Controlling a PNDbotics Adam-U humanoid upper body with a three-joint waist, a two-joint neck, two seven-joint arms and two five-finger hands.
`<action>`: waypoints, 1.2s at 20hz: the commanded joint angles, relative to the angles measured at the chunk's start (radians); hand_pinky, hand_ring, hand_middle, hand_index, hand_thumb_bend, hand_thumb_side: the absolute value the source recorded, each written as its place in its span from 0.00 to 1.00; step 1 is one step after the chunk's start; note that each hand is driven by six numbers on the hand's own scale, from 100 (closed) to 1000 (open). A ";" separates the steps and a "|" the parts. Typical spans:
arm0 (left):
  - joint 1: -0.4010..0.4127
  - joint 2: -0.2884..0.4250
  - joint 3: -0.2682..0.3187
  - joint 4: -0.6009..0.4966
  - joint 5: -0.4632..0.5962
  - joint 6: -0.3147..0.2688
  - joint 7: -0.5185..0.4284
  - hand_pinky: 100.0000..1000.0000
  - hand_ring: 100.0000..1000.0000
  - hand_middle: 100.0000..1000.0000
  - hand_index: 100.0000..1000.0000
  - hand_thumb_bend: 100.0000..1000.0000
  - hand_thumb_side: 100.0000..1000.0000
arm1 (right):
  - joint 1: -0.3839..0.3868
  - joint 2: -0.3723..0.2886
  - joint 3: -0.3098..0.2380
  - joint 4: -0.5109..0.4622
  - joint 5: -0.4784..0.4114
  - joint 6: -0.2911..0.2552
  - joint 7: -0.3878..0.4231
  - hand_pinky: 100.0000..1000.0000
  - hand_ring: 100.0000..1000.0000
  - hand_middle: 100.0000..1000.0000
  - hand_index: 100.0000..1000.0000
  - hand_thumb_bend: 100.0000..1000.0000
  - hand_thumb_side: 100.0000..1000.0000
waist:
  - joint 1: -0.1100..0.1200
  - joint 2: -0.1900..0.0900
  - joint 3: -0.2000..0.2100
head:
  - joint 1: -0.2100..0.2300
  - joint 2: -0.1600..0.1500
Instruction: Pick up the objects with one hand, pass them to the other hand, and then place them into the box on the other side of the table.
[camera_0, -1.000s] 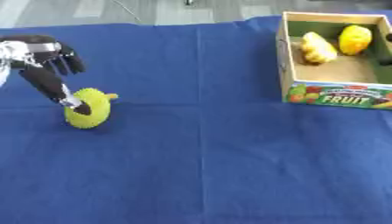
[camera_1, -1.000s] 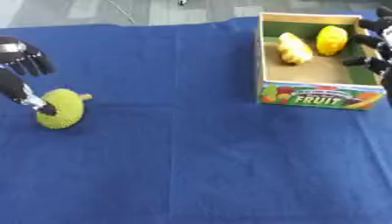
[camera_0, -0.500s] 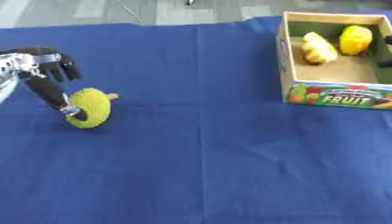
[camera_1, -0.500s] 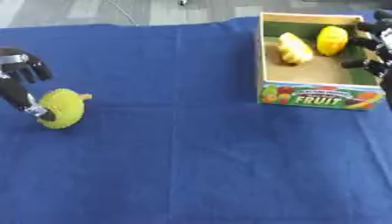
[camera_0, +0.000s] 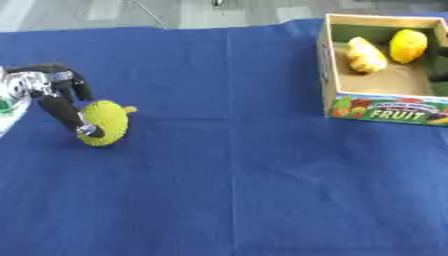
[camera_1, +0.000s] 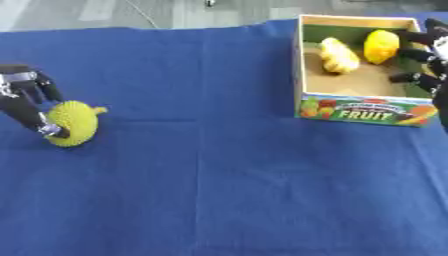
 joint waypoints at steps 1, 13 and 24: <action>-0.011 0.016 0.007 0.010 -0.001 0.063 -0.063 0.76 0.73 0.68 0.70 0.56 0.13 | -0.010 -0.014 -0.008 -0.021 0.007 0.004 0.003 0.57 0.85 0.83 0.95 0.00 0.60 | -0.001 -0.037 -0.001 | 0.004 -0.004; -0.006 0.000 0.004 0.047 -0.049 0.025 -0.103 0.73 0.71 0.64 0.62 0.24 0.05 | -0.005 -0.005 -0.009 -0.021 0.009 0.015 0.010 0.58 0.85 0.83 0.96 0.00 0.60 | -0.003 -0.037 -0.001 | -0.003 0.004; 0.022 0.037 0.061 -0.096 -0.052 0.070 -0.023 0.65 0.60 0.51 0.40 0.20 0.00 | 0.002 -0.005 -0.009 -0.021 0.013 0.019 0.012 0.58 0.85 0.83 0.96 0.00 0.60 | -0.004 -0.039 0.003 | -0.006 0.006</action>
